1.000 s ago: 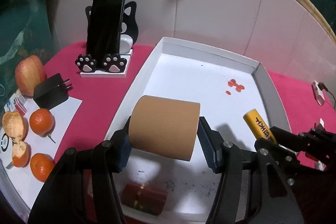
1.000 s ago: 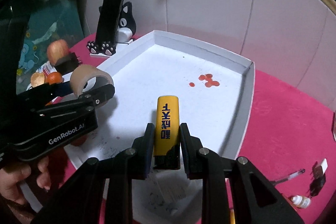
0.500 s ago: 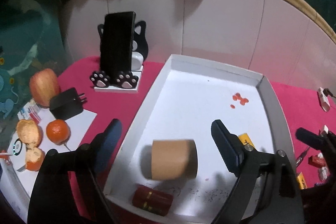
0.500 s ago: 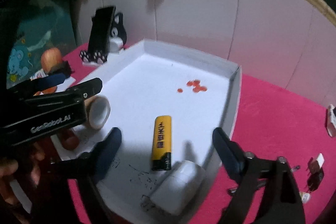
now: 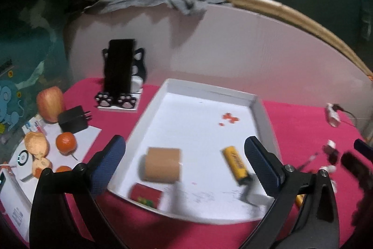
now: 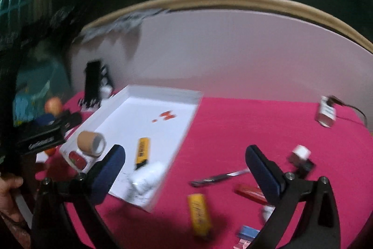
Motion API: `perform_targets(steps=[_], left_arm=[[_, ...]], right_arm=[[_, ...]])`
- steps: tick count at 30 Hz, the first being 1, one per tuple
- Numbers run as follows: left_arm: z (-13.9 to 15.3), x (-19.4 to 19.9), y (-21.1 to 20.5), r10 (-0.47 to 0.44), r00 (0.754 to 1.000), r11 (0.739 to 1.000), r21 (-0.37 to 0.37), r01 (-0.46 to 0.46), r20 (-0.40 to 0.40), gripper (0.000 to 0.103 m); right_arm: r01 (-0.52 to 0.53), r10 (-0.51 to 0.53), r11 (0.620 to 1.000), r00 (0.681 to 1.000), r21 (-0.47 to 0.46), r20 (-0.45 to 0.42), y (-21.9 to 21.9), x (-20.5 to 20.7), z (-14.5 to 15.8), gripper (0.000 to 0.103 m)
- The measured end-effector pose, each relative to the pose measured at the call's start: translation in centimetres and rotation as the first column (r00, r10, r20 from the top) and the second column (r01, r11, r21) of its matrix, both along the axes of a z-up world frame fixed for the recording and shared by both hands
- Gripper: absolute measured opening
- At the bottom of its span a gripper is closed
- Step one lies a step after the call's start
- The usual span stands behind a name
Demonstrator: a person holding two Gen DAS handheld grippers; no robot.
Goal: Organize rigid objects
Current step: 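Withdraw both tools from the tray back toward the remaining items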
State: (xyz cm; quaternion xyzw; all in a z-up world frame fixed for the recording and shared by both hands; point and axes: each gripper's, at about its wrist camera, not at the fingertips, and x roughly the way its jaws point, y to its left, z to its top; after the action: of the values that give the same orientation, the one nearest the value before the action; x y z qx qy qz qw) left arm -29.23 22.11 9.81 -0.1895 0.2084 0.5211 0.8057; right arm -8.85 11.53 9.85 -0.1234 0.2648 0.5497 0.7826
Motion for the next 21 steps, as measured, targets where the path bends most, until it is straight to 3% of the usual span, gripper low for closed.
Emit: perform_targets(steps=[6, 11, 21], left_arm=[[-0.2, 3.1, -4.0, -0.179, 0.984, 0.984, 0.010, 0.179, 0.000, 0.103], [-1.6, 6.6, -6.7, -0.344, 0.939, 0.938, -0.037, 0.343, -0.012, 0.103], [-5.4, 12.4, -11.3, -0.517, 0.849, 0.850, -0.177, 0.496, -0.106, 0.103]], right_arm=[[0.145, -0.143, 0.989, 0.987, 0.020, -0.069, -5.7, 5.5, -0.1, 0.103], [0.235, -0.238, 0.971, 0.965, -0.036, -0.110, -8.7, 8.4, -2.3, 0.103], [0.182, -0.207, 0.966, 0.970, -0.186, -0.124, -8.1, 9.2, -6.7, 0.103]])
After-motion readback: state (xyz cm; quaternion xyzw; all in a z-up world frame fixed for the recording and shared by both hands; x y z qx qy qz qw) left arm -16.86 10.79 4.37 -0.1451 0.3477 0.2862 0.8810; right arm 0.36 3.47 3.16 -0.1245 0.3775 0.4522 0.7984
